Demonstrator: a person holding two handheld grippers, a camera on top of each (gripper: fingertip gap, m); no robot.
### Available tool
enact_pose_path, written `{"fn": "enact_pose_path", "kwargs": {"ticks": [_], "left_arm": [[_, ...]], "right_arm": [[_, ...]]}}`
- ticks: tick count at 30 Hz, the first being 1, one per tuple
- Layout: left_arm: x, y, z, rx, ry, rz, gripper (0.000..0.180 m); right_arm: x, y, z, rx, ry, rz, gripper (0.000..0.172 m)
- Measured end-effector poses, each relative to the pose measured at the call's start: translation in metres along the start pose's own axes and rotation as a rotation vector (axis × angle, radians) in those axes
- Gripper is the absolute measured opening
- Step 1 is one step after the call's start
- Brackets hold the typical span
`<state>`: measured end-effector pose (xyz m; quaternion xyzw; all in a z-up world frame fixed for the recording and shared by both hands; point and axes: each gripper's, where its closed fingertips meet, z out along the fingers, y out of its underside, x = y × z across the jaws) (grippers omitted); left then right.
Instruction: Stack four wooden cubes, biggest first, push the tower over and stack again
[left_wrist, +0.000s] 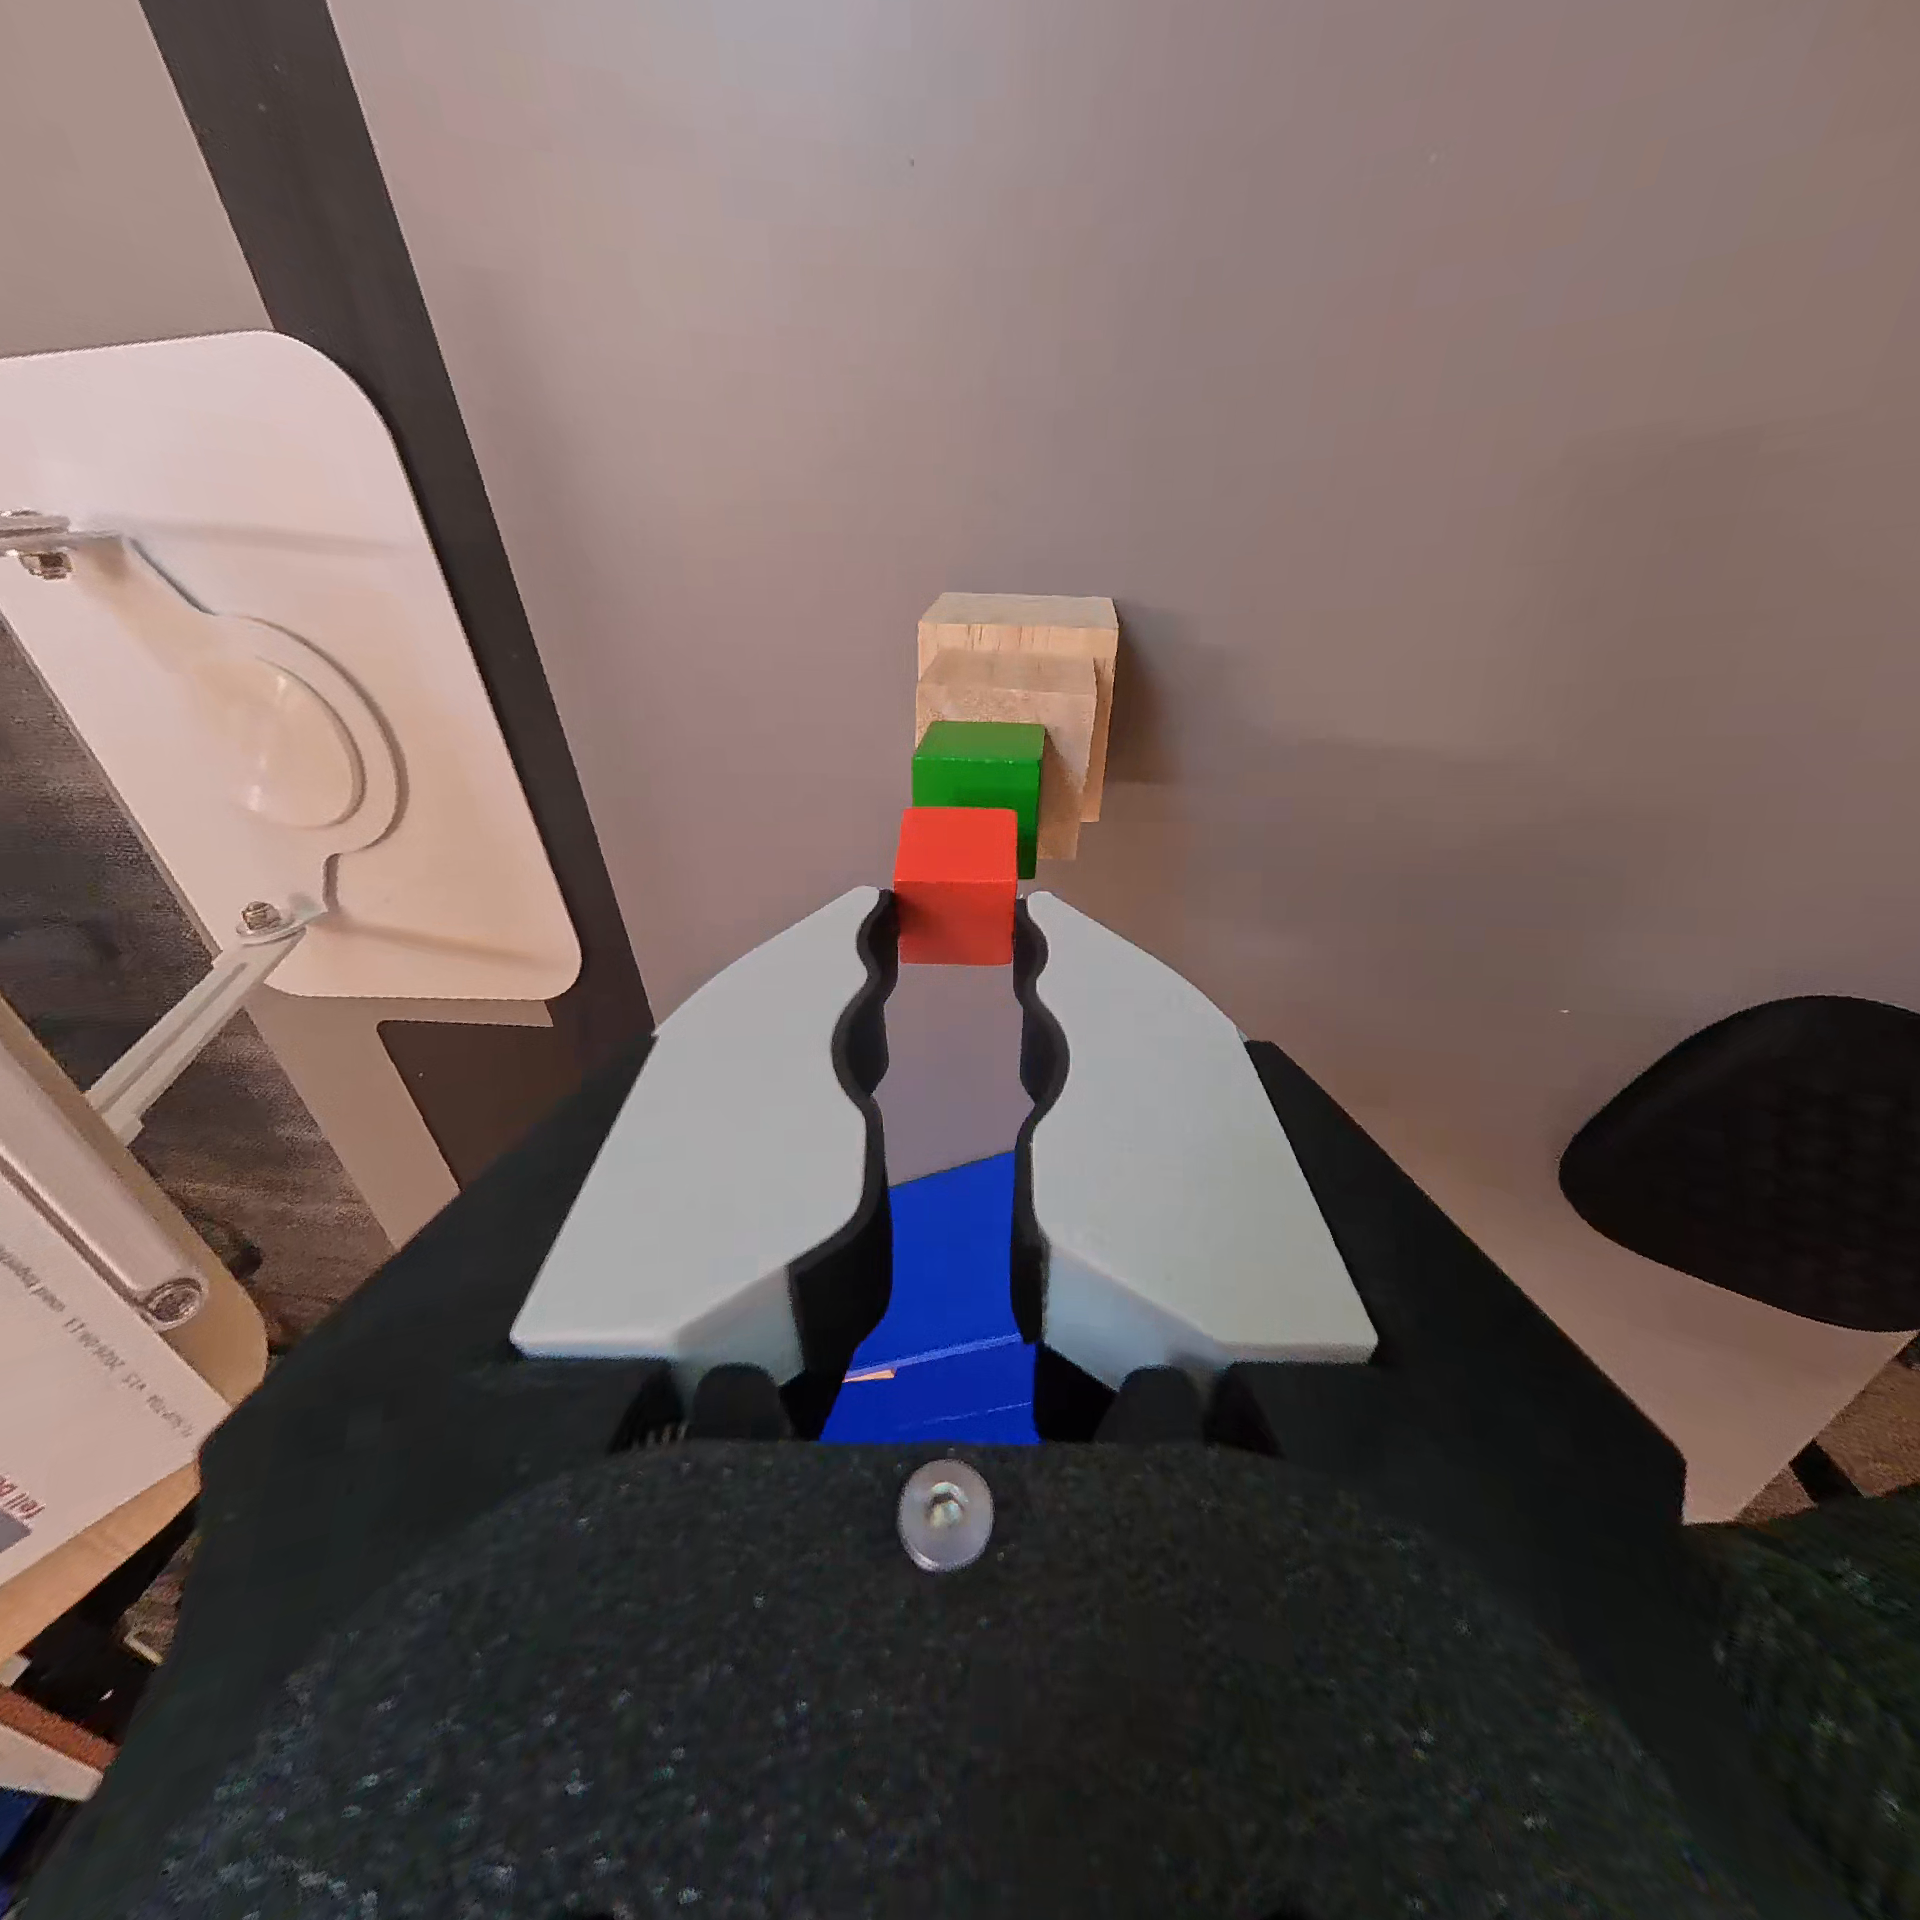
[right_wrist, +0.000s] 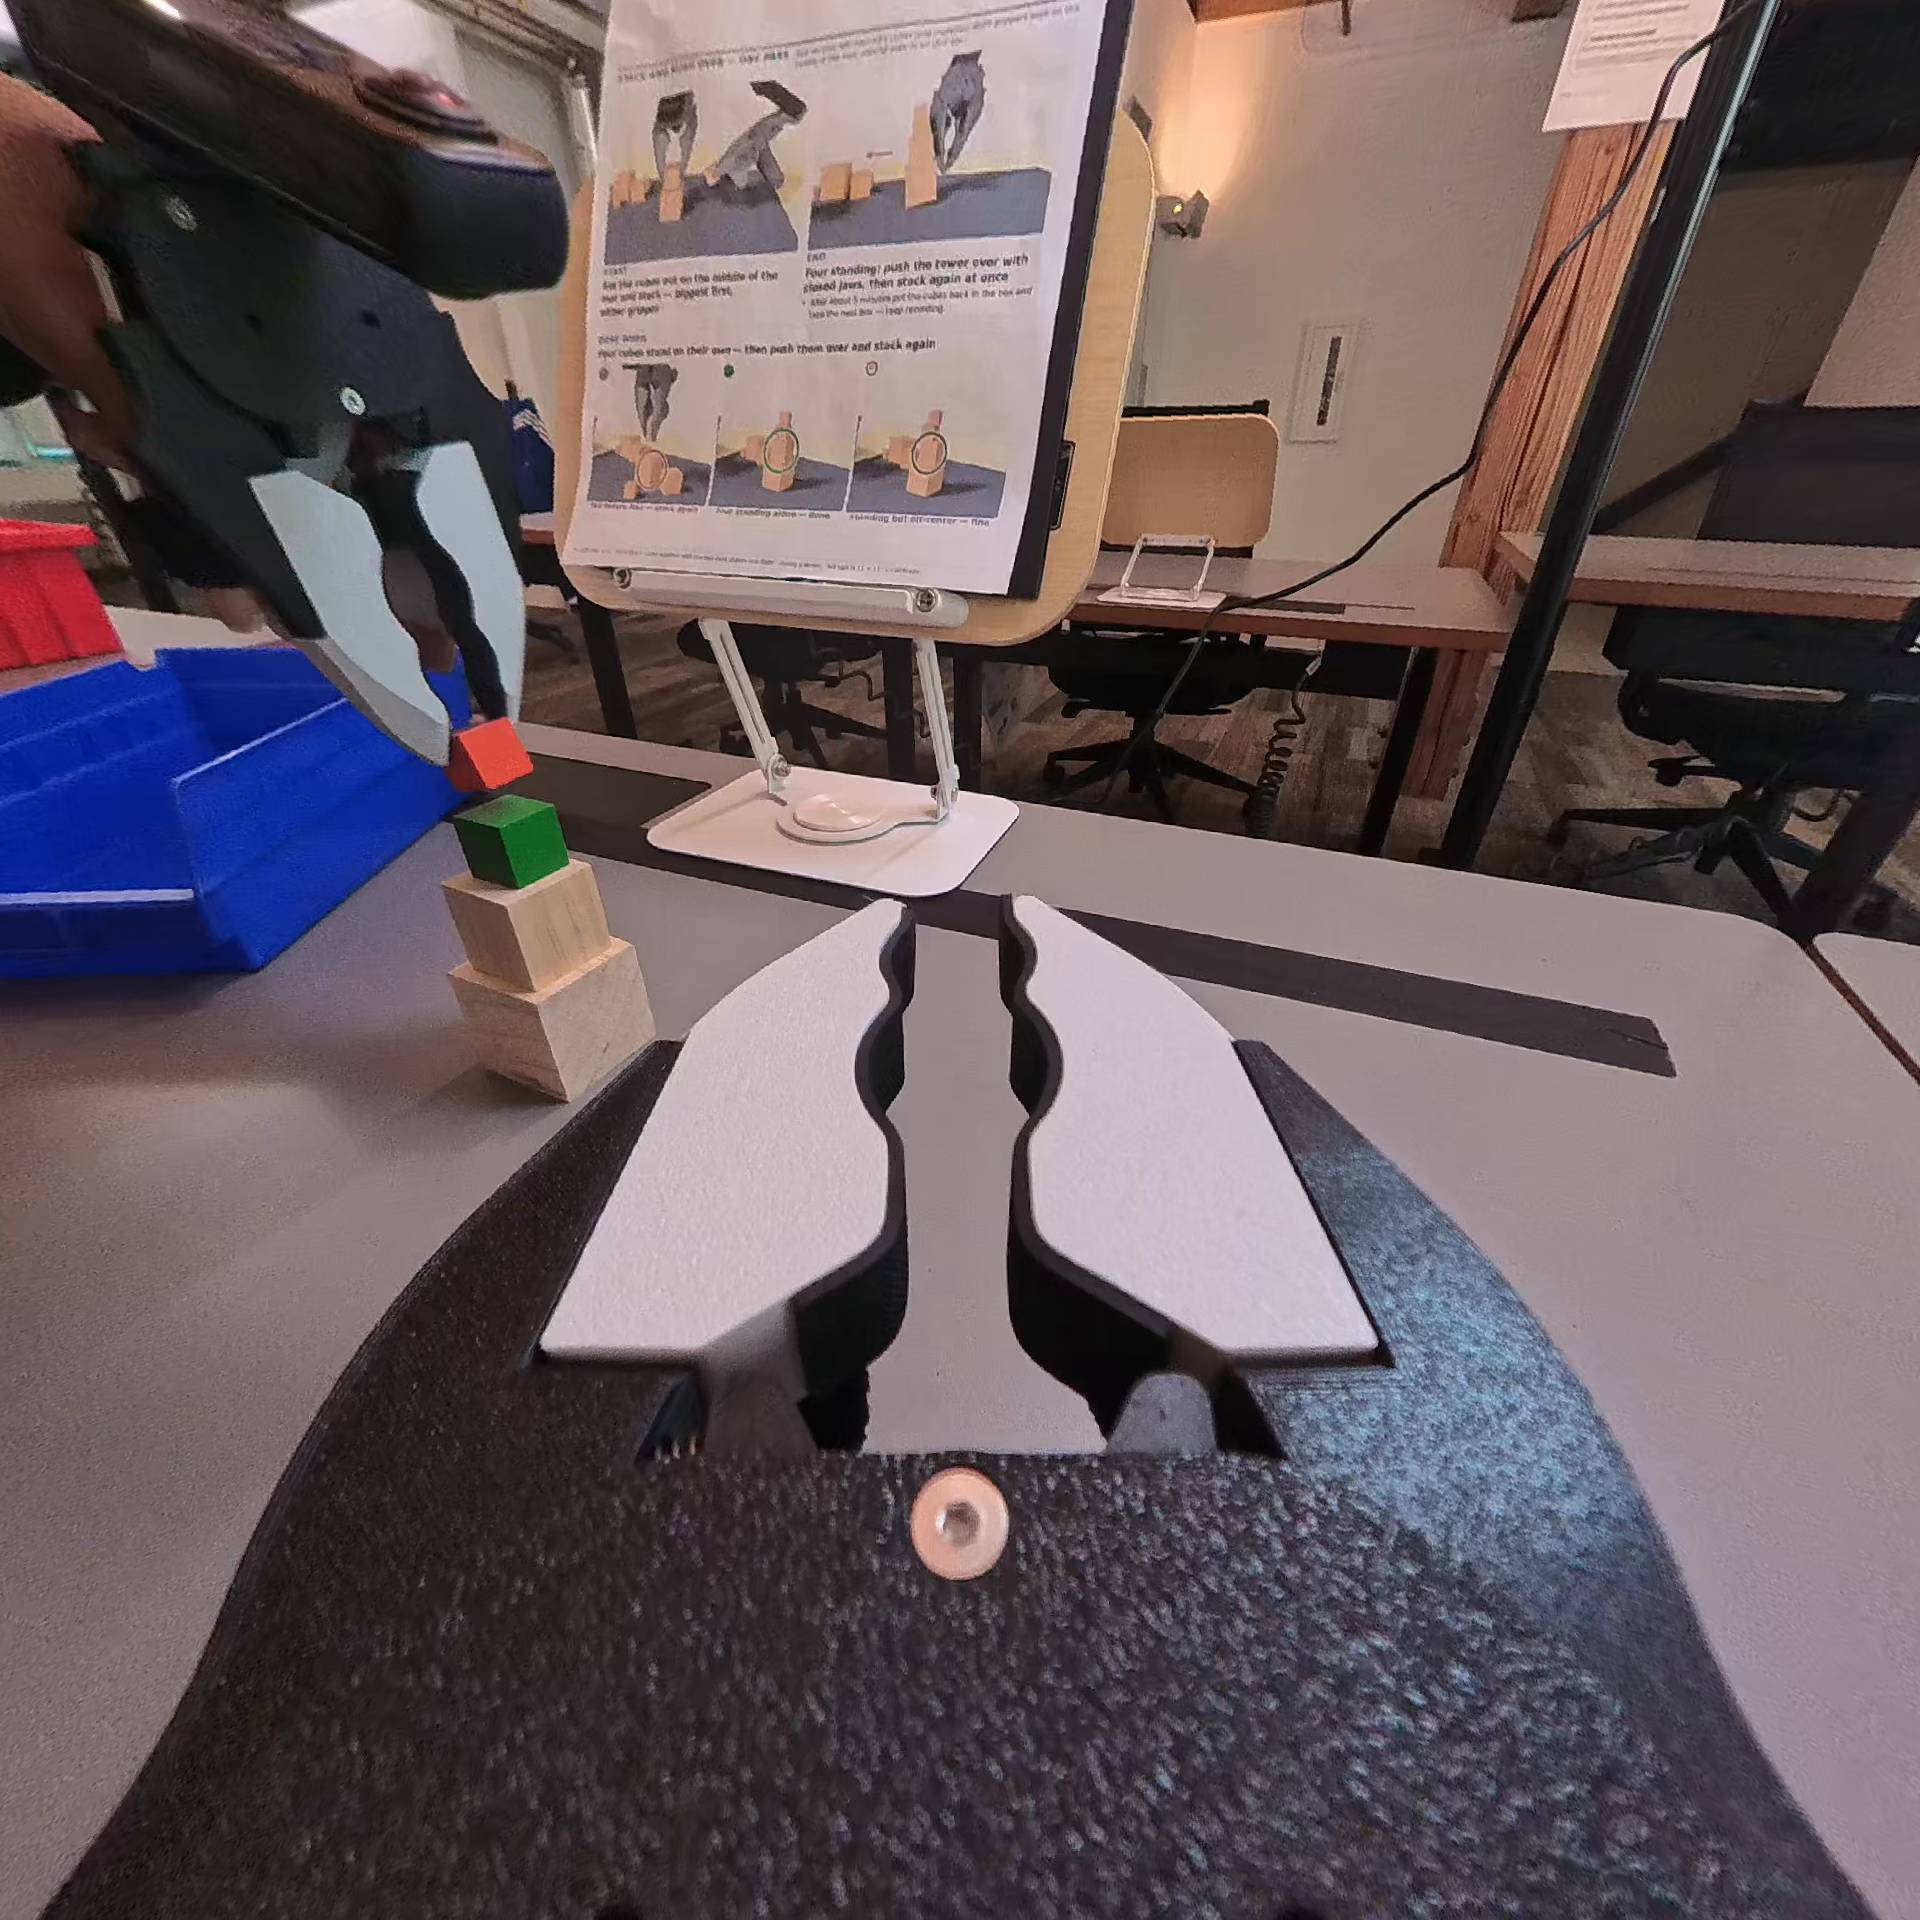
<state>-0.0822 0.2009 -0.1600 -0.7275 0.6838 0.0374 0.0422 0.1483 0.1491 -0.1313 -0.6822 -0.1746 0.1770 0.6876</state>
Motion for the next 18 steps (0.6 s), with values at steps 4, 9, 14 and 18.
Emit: {"fn": "enact_pose_path", "kwargs": {"ticks": [4, 9, 14, 18], "left_arm": [[0.0011, -0.0002, 0.0065, -0.011, 0.013, 0.013, 0.021], [0.0015, -0.0049, 0.0097, -0.009, 0.017, 0.024, 0.021], [0.0005, -0.0058, 0.0110, -0.022, 0.016, 0.030, 0.021], [0.0003, -0.0078, 0.0110, -0.008, 0.015, 0.029, 0.022]], "right_arm": [[0.0007, -0.0010, -0.0005, 0.004, 0.001, 0.003, 0.015], [0.0007, 0.0007, 0.0002, -0.003, -0.001, 0.002, 0.015], [0.0017, 0.0001, -0.0001, 0.000, 0.001, 0.005, 0.015], [0.0015, 0.0004, -0.0002, -0.001, 0.000, 0.005, 0.015]]}}
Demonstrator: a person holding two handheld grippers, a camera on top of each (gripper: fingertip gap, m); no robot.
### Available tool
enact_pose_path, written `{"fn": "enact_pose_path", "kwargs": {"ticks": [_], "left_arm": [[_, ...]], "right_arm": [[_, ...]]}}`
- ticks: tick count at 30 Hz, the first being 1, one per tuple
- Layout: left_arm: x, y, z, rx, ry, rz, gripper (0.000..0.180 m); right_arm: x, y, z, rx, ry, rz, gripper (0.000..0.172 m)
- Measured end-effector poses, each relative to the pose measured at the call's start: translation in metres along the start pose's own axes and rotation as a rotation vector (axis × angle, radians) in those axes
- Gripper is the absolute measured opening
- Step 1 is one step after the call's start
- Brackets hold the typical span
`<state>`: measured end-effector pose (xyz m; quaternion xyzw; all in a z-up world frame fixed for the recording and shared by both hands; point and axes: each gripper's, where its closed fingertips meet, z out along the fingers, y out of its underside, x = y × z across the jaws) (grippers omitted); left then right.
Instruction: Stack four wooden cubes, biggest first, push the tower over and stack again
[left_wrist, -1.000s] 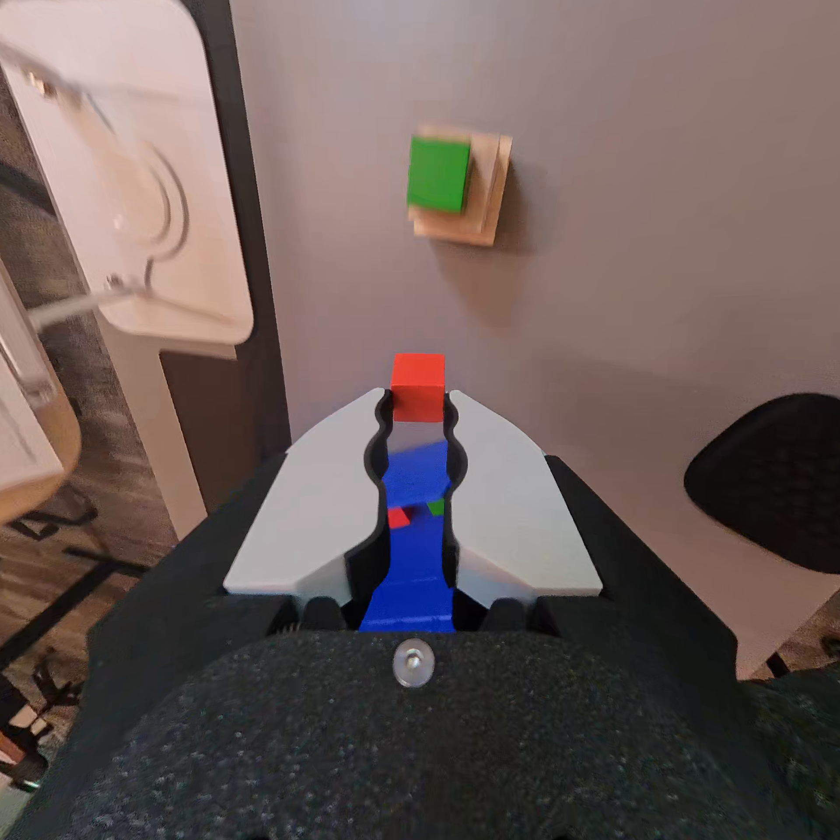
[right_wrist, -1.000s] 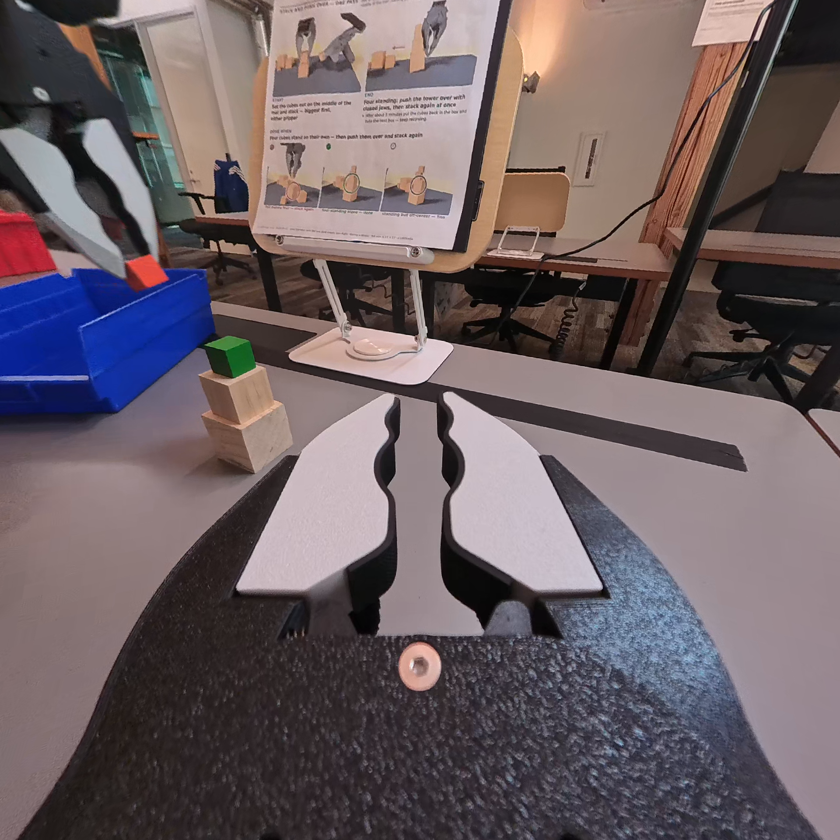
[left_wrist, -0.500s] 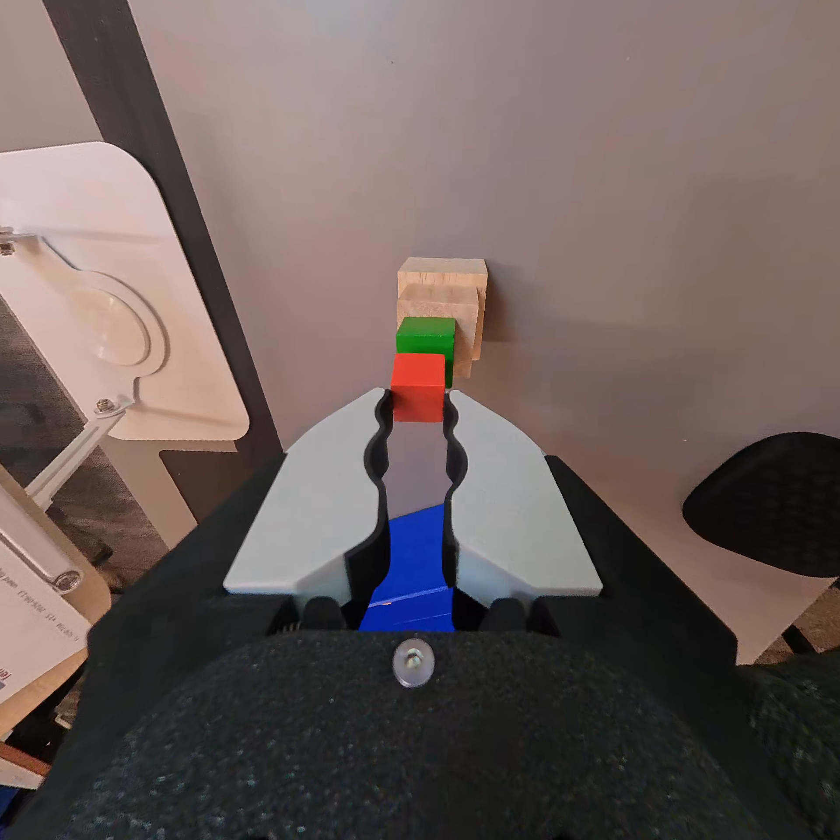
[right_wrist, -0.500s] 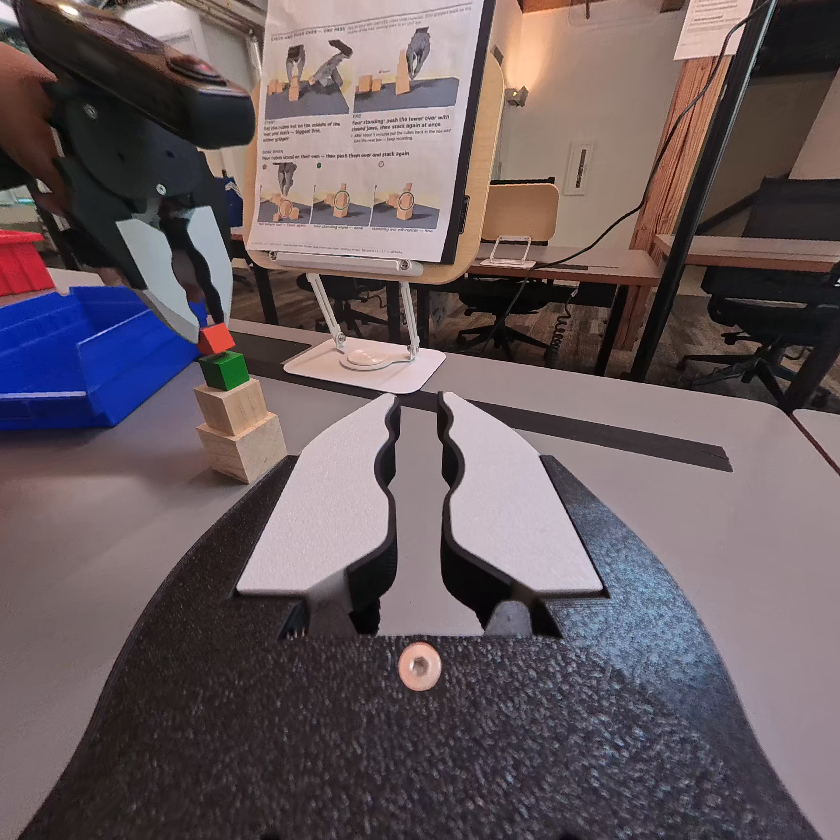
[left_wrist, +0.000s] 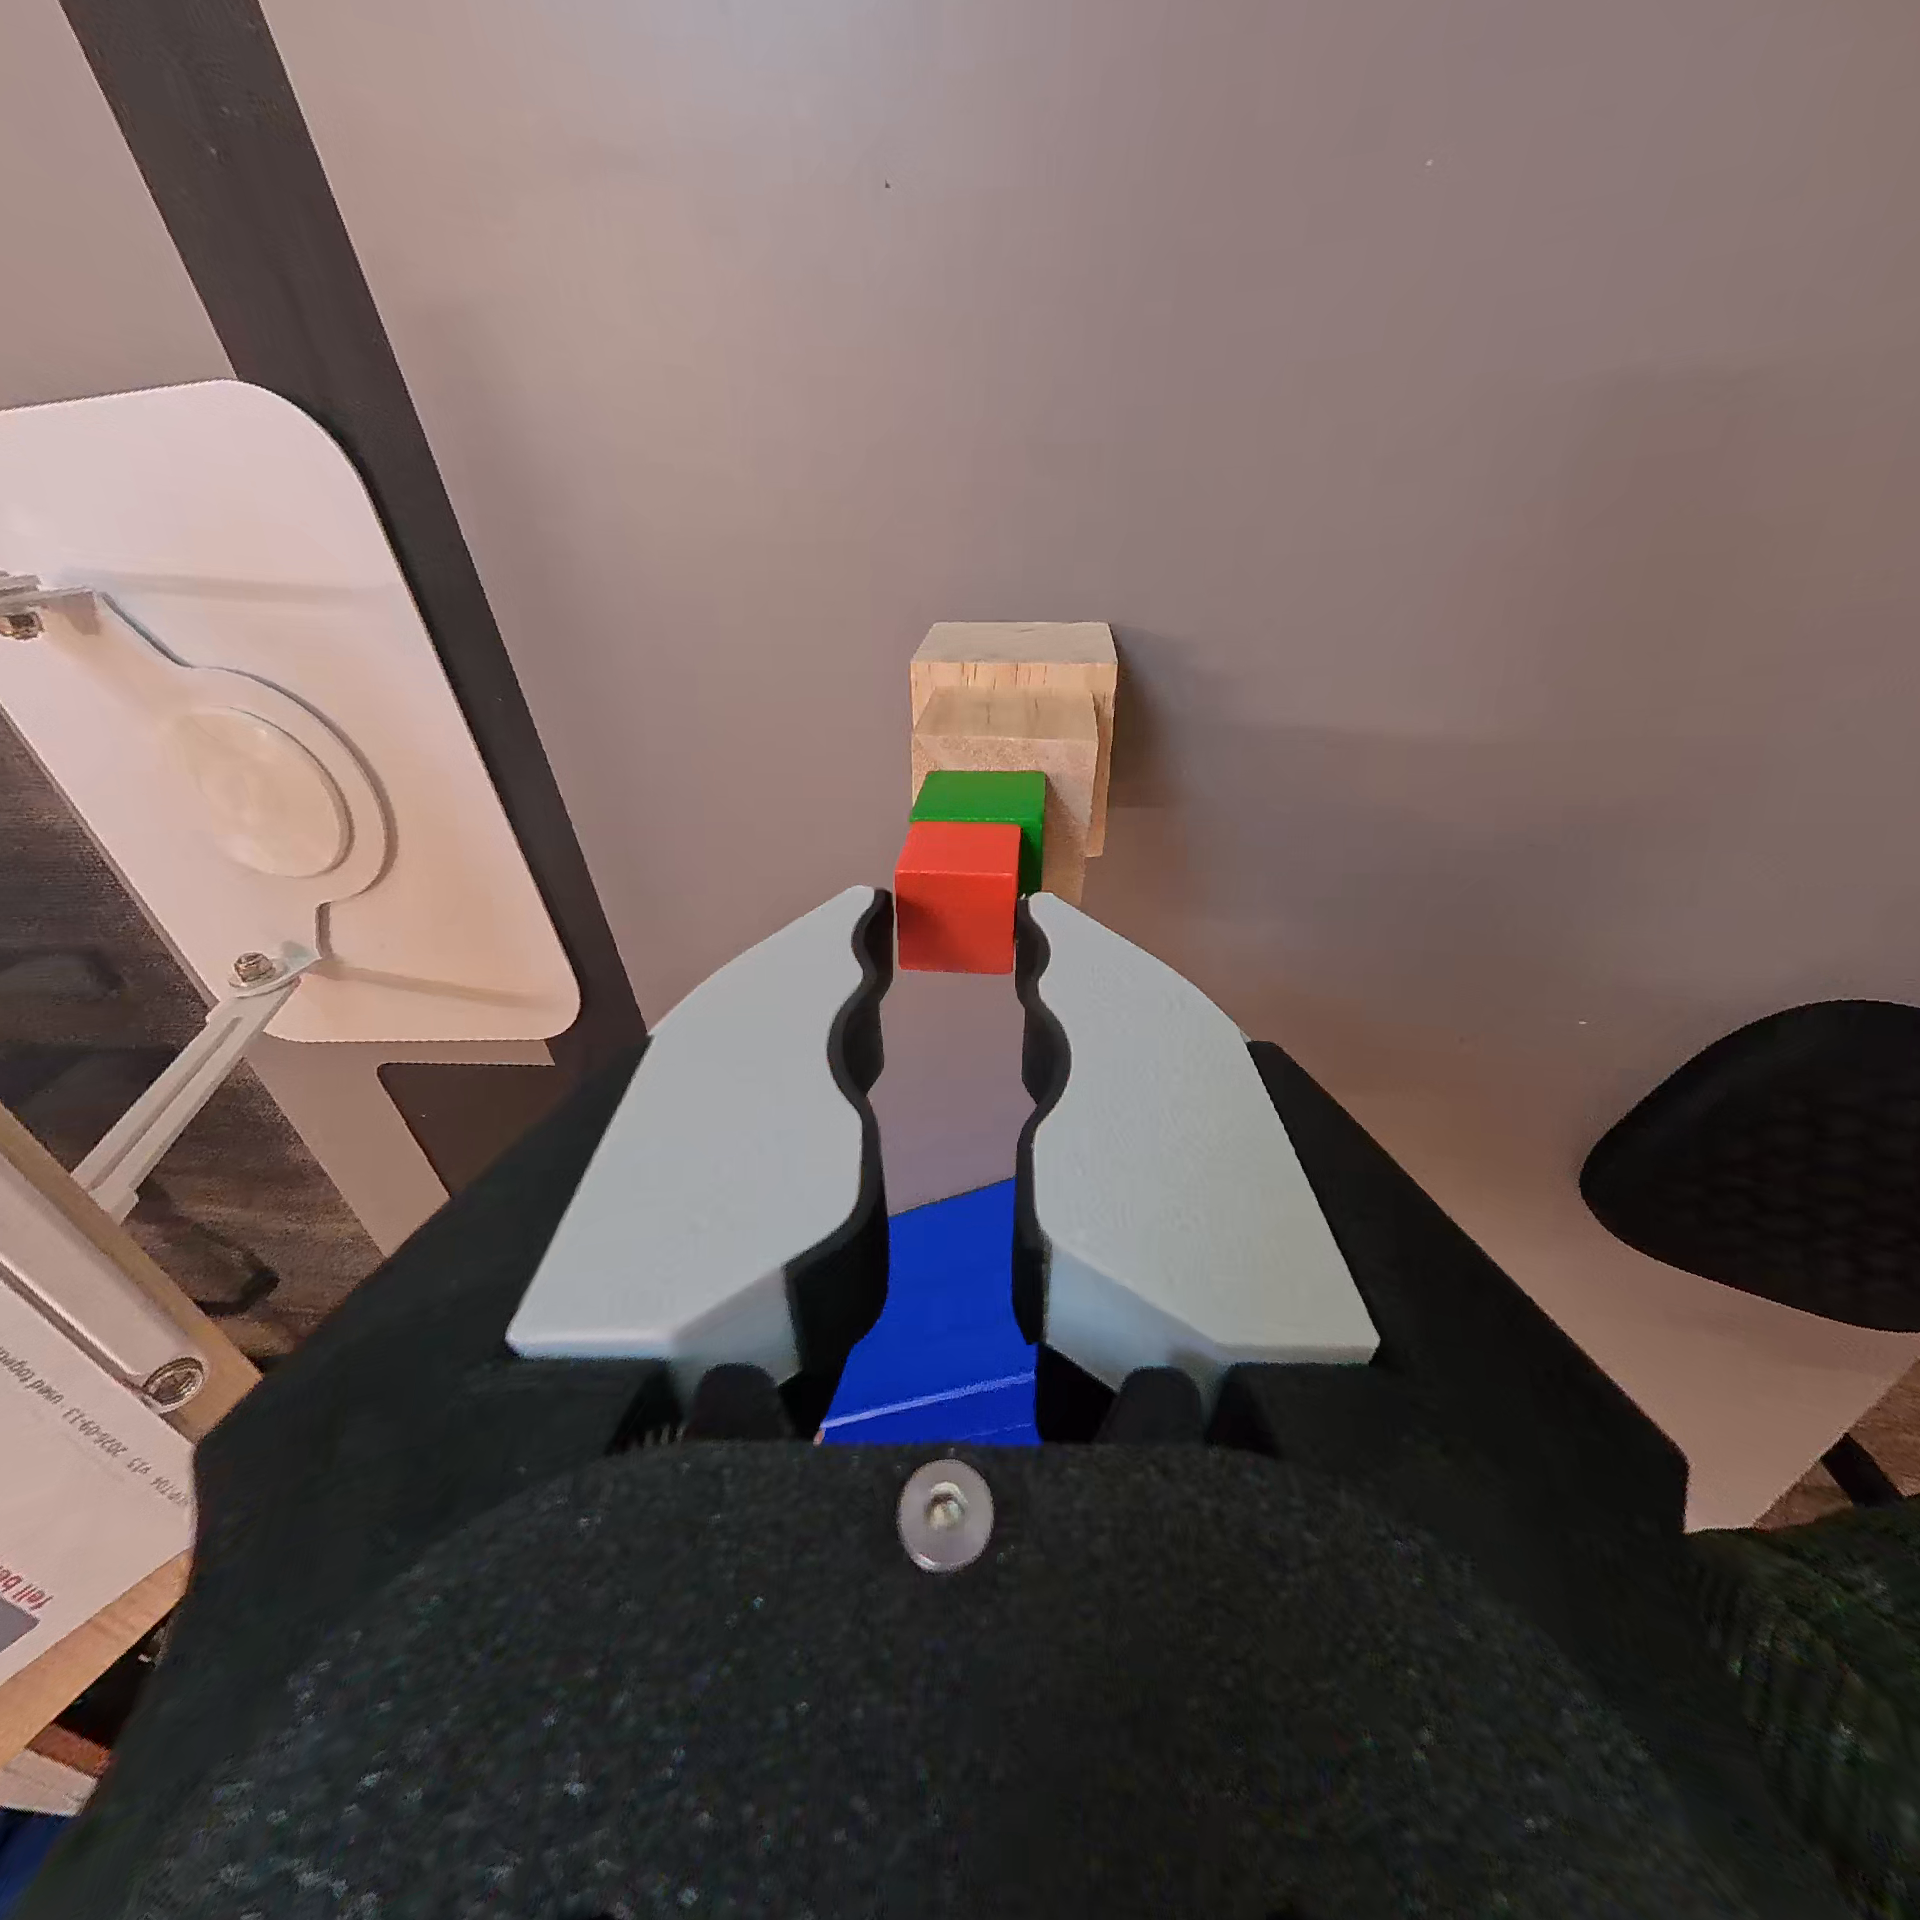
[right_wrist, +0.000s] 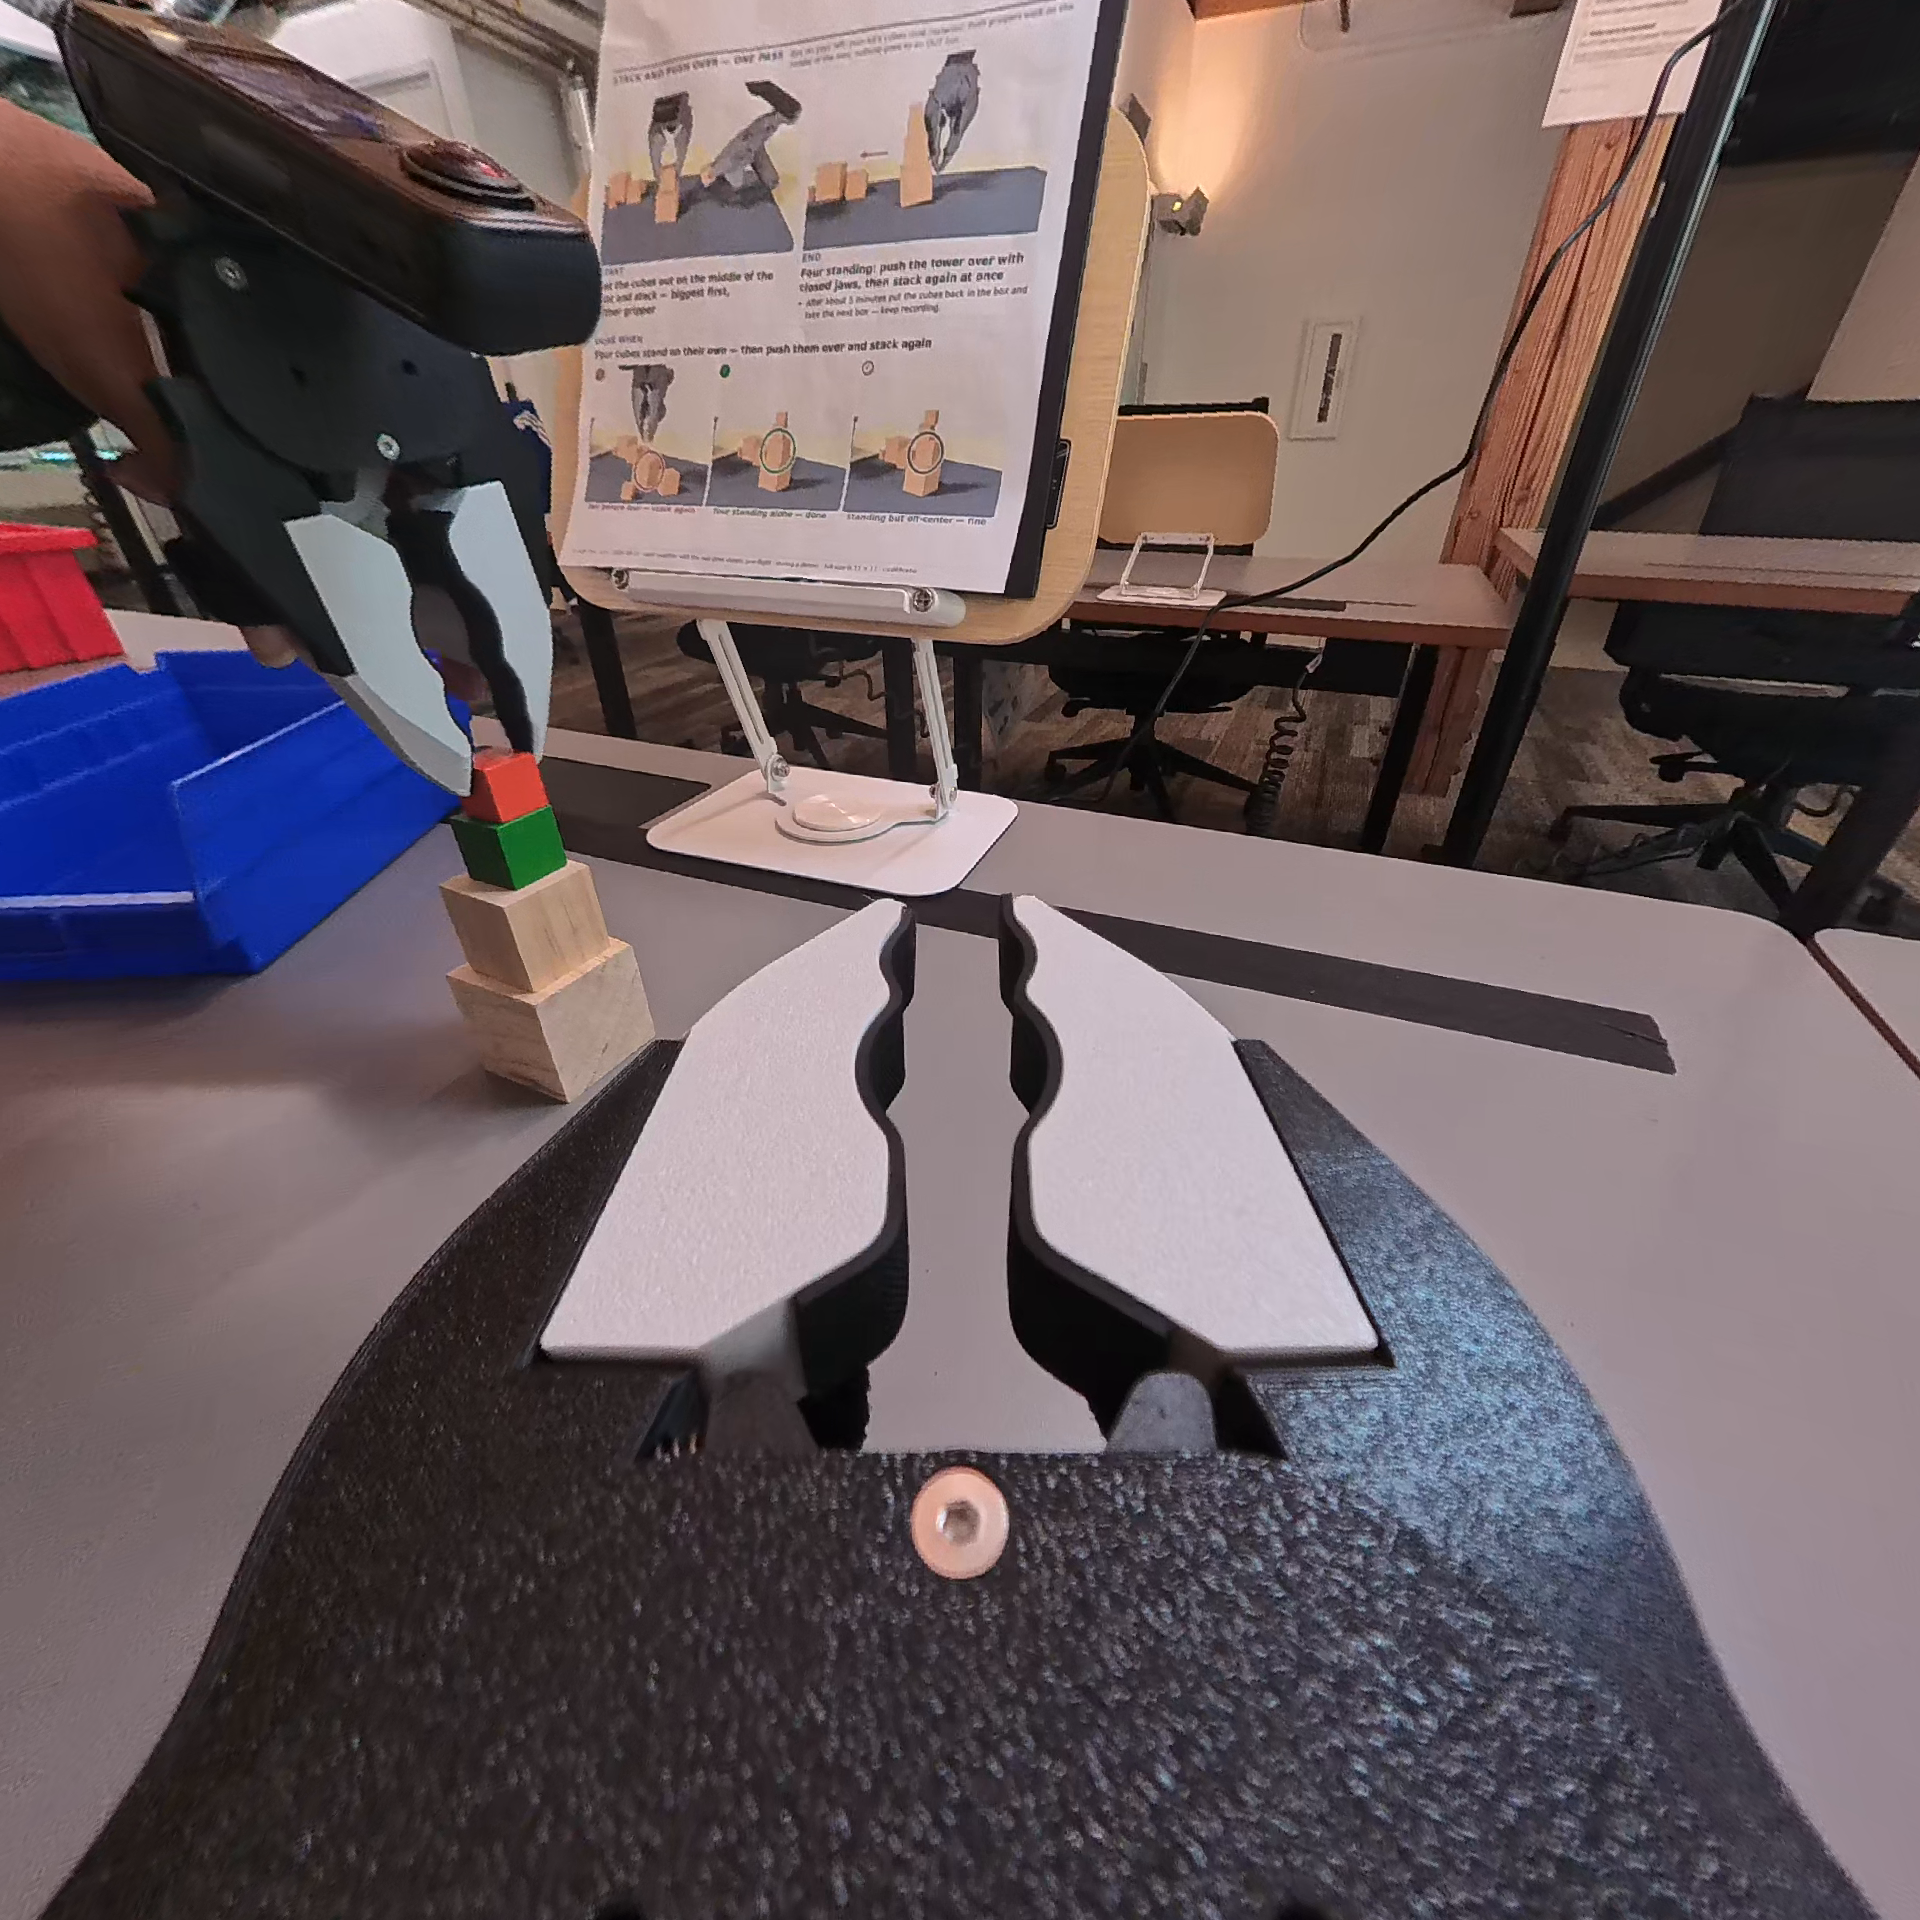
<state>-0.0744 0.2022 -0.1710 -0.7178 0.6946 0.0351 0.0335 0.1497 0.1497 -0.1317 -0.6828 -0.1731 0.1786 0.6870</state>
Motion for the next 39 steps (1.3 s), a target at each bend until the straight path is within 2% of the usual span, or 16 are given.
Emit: {"fn": "enact_pose_path", "kwargs": {"ticks": [7, 10, 12, 16, 18, 20, 22, 25, 31, 33, 36, 39], "left_arm": [[-0.001, 0.000, -0.004, 0.034, -0.014, -0.002, 0.028], [-0.006, -0.003, -0.016, 0.122, -0.071, -0.008, 0.028], [-0.008, -0.010, -0.033, 0.274, -0.132, -0.020, 0.022], [-0.005, -0.015, -0.080, 0.724, -0.303, -0.105, 0.003], [-0.008, -0.002, -0.105, 0.955, -0.446, -0.243, 0.000], [-0.001, 0.018, -0.122, 1.224, -0.492, -0.425, 0.000], [0.007, 0.045, -0.117, 1.379, -0.533, -0.617, 0.000], [0.026, 0.076, -0.088, 1.415, -0.630, -0.824, 0.000], [0.067, 0.109, -0.049, 1.419, -0.703, -1.138, 0.000], [0.073, 0.114, -0.037, 1.383, -0.757, -1.168, 0.000], [0.073, 0.117, -0.021, 1.303, -0.877, -1.105, 0.000], [0.073, 0.108, -0.008, 1.273, -0.863, -1.031, 0.000]], "right_arm": [[0.000, 0.001, 0.000, -0.002, 0.000, -0.001, 0.015], [0.001, 0.000, 0.000, 0.001, 0.003, -0.002, 0.015], [0.002, -0.001, -0.001, 0.004, 0.008, -0.002, 0.015], [0.005, -0.004, -0.003, 0.013, 0.017, 0.005, 0.015], [0.004, -0.002, -0.002, 0.007, 0.015, 0.007, 0.016], [0.002, 0.000, -0.001, -0.002, 0.013, 0.000, 0.016], [-0.001, -0.001, -0.001, -0.003, 0.014, -0.011, 0.016], [-0.006, 0.002, 0.001, -0.014, 0.012, -0.021, 0.016], [-0.020, 0.015, 0.008, -0.064, -0.003, -0.056, 0.015], [-0.026, 0.018, 0.010, -0.074, -0.010, -0.068, 0.015], [-0.036, 0.022, 0.012, -0.092, -0.016, -0.082, 0.014], [-0.054, 0.024, 0.012, -0.126, -0.046, -0.067, 0.006]]}}
